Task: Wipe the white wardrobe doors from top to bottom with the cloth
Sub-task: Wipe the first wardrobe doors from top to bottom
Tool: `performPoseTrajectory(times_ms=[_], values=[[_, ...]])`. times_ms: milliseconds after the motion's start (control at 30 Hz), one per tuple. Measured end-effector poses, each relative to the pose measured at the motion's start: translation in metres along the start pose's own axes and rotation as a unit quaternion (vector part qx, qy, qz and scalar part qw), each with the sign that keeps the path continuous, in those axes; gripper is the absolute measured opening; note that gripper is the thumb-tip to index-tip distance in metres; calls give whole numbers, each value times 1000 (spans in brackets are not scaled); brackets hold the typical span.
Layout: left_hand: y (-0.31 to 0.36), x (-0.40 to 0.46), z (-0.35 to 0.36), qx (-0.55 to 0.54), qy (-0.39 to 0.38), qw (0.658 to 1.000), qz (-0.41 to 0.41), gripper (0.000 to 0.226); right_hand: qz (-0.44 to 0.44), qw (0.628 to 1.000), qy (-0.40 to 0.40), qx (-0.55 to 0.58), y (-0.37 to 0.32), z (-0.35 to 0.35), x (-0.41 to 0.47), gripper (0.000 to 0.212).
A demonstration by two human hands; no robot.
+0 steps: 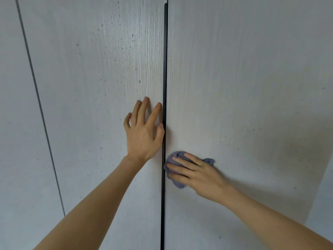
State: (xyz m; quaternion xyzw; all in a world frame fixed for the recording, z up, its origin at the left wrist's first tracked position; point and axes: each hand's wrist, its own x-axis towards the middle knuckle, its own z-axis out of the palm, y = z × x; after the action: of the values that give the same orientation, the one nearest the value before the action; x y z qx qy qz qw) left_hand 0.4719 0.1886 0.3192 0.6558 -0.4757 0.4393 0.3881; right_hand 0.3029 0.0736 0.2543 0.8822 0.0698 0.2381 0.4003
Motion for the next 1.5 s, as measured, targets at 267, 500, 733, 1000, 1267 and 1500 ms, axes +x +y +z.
performPoseTrajectory(times_ms=[267,500,733,1000,1267,1500], values=[[-2,-19,17,30,1,999,-13,55,310,936,166,21,45,-23,8,64],[6,-24,27,16,24,998,-56,56,7,1000,4,-18,-4,14,-38,48],[28,-19,38,-15,40,991,-129,58,379,902,205,10,77,-25,-71,58],[50,-12,48,-19,50,983,-177,65,240,959,144,-38,55,-6,-74,61],[86,-20,51,14,62,997,-47,62,450,851,269,21,102,-33,-104,57],[145,-19,71,18,27,991,128,57,401,889,221,6,86,-14,-131,71]])
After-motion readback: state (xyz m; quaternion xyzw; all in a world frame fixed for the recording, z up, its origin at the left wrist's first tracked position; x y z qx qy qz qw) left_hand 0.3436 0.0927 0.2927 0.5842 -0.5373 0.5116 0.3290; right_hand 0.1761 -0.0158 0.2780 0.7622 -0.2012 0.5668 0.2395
